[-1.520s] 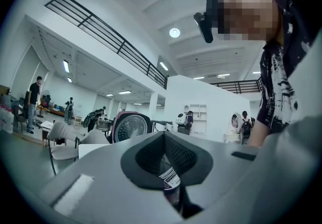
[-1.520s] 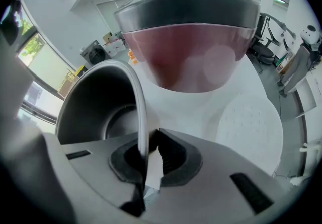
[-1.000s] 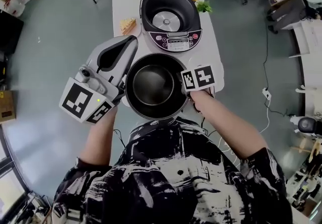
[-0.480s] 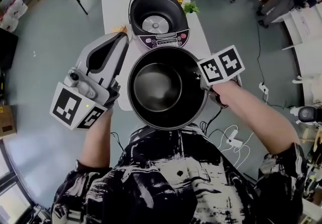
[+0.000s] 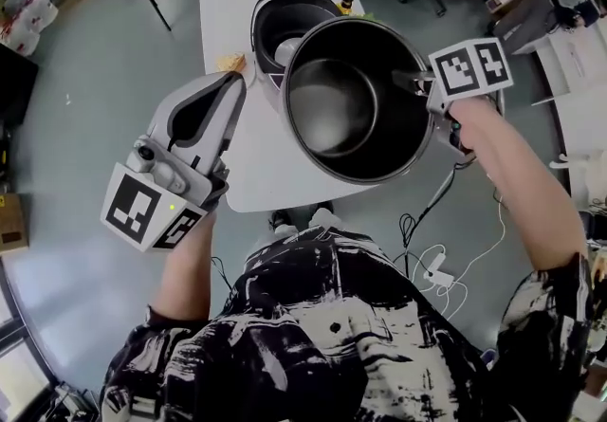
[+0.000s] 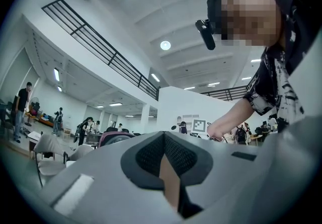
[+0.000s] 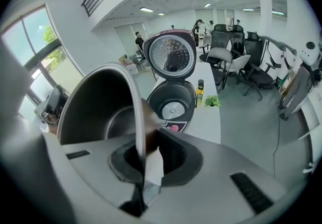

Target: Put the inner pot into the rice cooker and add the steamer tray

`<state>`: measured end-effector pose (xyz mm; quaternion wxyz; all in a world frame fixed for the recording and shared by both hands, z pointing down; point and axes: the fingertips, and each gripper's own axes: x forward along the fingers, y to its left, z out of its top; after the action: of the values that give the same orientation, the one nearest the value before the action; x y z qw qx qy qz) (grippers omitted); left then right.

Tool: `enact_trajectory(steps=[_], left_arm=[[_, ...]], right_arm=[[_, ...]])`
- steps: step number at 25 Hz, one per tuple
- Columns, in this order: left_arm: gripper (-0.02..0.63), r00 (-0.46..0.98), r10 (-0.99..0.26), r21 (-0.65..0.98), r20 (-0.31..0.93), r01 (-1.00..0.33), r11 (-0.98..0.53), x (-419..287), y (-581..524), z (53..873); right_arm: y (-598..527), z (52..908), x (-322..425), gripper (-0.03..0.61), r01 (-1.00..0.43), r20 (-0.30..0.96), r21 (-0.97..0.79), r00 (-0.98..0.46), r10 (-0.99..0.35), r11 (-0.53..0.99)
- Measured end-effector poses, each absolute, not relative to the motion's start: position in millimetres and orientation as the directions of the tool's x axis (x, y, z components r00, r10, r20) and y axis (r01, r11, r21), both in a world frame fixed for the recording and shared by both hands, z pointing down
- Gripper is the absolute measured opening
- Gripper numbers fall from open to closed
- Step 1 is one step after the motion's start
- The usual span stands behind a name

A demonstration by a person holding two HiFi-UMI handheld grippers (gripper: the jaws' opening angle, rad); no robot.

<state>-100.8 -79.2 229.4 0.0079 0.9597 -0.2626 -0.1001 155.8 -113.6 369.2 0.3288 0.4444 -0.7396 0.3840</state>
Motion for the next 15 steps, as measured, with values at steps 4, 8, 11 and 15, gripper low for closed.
enact_trajectory(steps=[4,8,11,15], left_arm=[[0.005,0.832,-0.530,0.046,-0.163,-0.530,-0.847,-95,-89,235],[0.005,0.817,-0.561,0.020,-0.130,-0.564,-0.826,-81,-101,242],[0.005,0.800,-0.590,0.010,-0.106,-0.593,-0.805,-74,-111,245],[0.005,0.791,-0.604,0.009,-0.094,-0.606,-0.795,-67,-123,242]], right_arm=[[-168,357,164,0.011,-0.912,0.808,-0.267,-0.388,-0.443,0.312],[-216,369,172,0.011,-0.910,0.802,-0.280,-0.396,-0.446,0.305],[-249,385,173,0.012,-0.912,0.814,-0.272,-0.388,-0.431,0.308],[-288,404,170,0.014,-0.909,0.823,-0.282,-0.393,-0.409,0.307]])
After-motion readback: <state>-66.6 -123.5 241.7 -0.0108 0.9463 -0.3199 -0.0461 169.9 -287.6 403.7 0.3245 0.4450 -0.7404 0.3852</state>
